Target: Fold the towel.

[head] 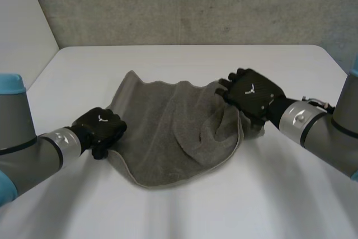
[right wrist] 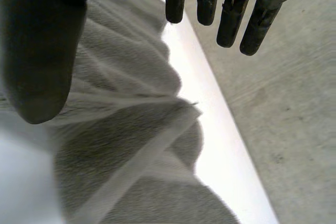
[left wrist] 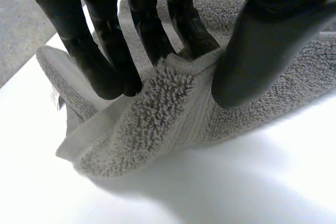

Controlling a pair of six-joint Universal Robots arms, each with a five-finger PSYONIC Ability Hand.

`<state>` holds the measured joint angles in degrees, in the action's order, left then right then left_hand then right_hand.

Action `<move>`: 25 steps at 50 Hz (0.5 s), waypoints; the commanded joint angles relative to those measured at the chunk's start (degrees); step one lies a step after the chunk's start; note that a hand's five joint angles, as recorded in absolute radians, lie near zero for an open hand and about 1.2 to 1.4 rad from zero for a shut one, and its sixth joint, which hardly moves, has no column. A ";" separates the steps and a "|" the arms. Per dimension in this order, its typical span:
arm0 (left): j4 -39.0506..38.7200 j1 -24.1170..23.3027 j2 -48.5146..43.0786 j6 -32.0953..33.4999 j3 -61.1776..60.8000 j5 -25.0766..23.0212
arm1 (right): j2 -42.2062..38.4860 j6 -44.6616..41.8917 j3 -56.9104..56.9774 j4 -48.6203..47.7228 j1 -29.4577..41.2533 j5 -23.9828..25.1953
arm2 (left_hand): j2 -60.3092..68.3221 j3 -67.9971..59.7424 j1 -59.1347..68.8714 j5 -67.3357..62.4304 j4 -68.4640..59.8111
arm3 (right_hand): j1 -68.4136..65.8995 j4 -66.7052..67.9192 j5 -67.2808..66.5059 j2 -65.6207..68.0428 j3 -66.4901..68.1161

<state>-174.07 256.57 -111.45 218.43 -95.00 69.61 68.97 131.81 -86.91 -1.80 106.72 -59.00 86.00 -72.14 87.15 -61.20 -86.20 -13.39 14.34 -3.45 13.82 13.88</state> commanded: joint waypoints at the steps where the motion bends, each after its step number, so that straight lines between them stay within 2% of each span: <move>1: -3.03 1.65 0.97 -1.16 -3.61 -0.61 | -6.46 -0.06 9.98 4.34 0.33 -0.41 | -6.00 -7.86 -7.15 -8.80 6.20 | 3.39 -4.34 3.45 -3.82 -3.88; 5: -3.65 2.18 1.50 -1.51 -4.49 -0.61 | -12.88 -1.20 18.95 12.24 0.41 -0.76 | -6.00 -7.86 -7.15 -8.80 6.20 | 3.39 -4.34 3.45 -3.82 -3.88; 9: -3.73 2.71 2.12 -2.48 -4.93 -0.70 | -17.12 -4.11 23.98 16.04 1.56 -1.82 | -6.00 -7.86 -7.15 -8.80 6.20 | 3.39 -4.34 3.45 -3.82 -3.88; 13: -4.43 2.89 2.47 -4.58 -5.02 -0.79 | -20.27 -7.62 26.70 17.54 1.82 -2.61 | -6.00 -7.86 -7.15 -8.80 6.20 | -11.12 10.17 -11.07 10.69 10.64; 17: -4.61 2.97 2.65 -5.91 -5.19 -1.58 | -22.13 -7.53 27.15 17.45 1.91 -2.43 | -6.00 -7.86 -7.15 -8.80 6.20 | -15.02 14.08 -14.97 14.59 14.54; 18: -4.79 3.06 2.91 -6.52 -5.19 -2.36 | -22.82 -7.36 27.41 17.45 2.00 -2.43 | -6.00 -7.86 -7.15 -8.80 6.20 | -23.68 22.74 -23.63 23.25 23.20; 19: -4.79 3.06 2.91 -6.52 -5.19 -2.37 | -22.83 -7.36 27.41 17.45 2.00 -2.43 | -6.00 -7.86 -7.15 -8.80 6.20 | -23.77 22.82 -23.72 23.34 23.29; 21: -5.40 3.41 3.08 -7.84 -5.02 -3.51 | -22.74 -7.10 27.94 17.10 2.17 -2.52 | -6.00 -7.86 -7.15 -8.80 6.20 | -61.41 60.46 -61.36 60.98 60.93; 25: -6.11 3.94 3.61 -9.42 -4.49 -3.60 | -20.90 -4.19 29.17 16.66 2.17 -2.52 | -6.00 -7.86 -7.15 -8.80 6.20 | -66.61 65.66 -66.55 66.18 66.12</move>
<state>-179.20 259.85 -108.45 211.30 -100.08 66.96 46.25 124.50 -58.82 15.75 108.85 -61.56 86.29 -84.84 87.16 -61.54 -86.20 -72.24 72.00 -62.52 72.69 71.31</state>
